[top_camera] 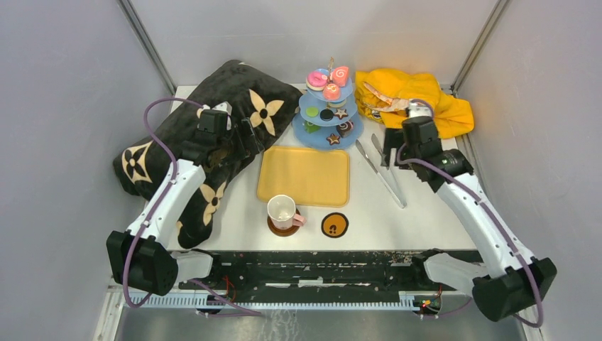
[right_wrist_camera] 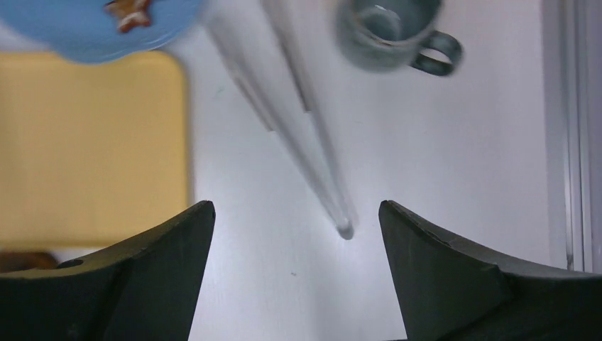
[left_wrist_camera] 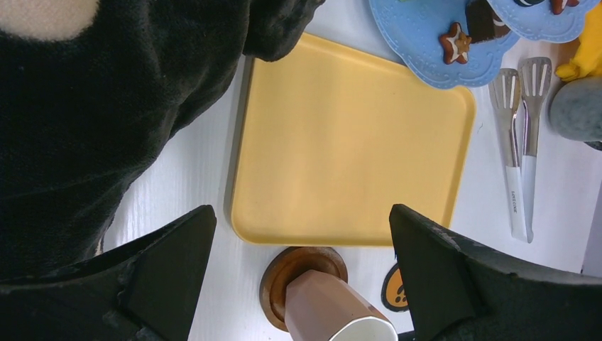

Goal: Serve the afternoon tea

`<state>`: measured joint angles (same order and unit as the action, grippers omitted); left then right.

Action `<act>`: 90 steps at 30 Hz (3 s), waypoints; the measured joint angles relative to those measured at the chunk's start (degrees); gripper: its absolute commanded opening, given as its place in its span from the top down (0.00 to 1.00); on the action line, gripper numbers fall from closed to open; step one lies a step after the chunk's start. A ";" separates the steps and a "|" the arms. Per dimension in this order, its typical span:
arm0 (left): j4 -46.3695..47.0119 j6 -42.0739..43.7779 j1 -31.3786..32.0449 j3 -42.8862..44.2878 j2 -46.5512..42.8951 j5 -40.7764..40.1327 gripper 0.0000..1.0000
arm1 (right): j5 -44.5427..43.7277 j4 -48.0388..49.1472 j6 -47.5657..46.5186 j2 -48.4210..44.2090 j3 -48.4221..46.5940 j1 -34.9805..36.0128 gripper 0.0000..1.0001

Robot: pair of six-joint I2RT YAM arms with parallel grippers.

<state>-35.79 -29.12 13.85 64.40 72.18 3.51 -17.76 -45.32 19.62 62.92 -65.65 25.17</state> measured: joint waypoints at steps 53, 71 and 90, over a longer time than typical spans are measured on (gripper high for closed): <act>1.66 0.11 0.00 -3.80 -1.84 4.63 0.01 | 37.97 32.04 -2.14 24.22 12.52 -36.76 0.19; 1.62 0.11 0.00 -3.82 -2.21 4.61 0.01 | 19.39 22.08 -6.38 27.06 8.57 -30.01 0.70; 1.33 0.11 0.00 -3.69 -2.60 3.63 0.01 | 13.73 8.26 -2.51 -0.87 10.82 -20.15 0.99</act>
<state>-34.46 -29.02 13.85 60.71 69.58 7.14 -4.03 -37.06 17.10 62.04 -54.83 5.02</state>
